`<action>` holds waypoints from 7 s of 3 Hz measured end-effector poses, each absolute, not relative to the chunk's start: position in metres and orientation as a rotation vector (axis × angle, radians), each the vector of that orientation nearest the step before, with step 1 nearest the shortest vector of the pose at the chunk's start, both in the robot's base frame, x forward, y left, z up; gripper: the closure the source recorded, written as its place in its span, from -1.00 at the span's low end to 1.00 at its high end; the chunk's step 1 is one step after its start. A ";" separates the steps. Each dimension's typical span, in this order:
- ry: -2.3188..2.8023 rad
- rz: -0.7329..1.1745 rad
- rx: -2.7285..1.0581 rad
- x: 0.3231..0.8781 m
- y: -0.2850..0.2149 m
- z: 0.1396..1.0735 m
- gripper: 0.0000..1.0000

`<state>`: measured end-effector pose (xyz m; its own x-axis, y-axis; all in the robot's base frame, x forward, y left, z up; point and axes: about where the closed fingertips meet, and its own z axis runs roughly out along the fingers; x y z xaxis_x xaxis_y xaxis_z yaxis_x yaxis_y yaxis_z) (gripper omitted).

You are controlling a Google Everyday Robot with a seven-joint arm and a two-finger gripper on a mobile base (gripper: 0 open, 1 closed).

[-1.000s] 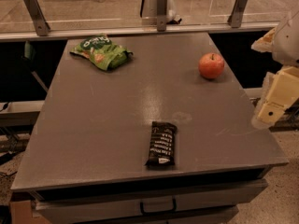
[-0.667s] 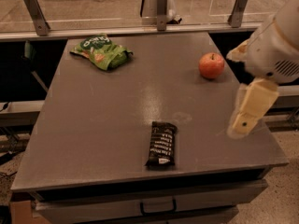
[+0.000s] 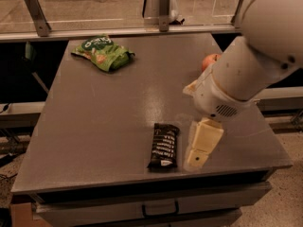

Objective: Move rxbar chocolate near apple

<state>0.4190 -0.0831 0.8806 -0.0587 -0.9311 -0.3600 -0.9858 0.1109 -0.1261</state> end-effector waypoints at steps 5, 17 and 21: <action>2.022 0.434 -1.798 0.431 -0.054 0.817 0.27; 1.890 0.251 -0.996 0.612 -0.256 0.888 1.00; 1.906 0.217 -0.969 0.615 -0.271 0.890 -0.72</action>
Offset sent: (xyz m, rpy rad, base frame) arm 0.0204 0.0212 -0.0912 0.1275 0.0873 -0.0341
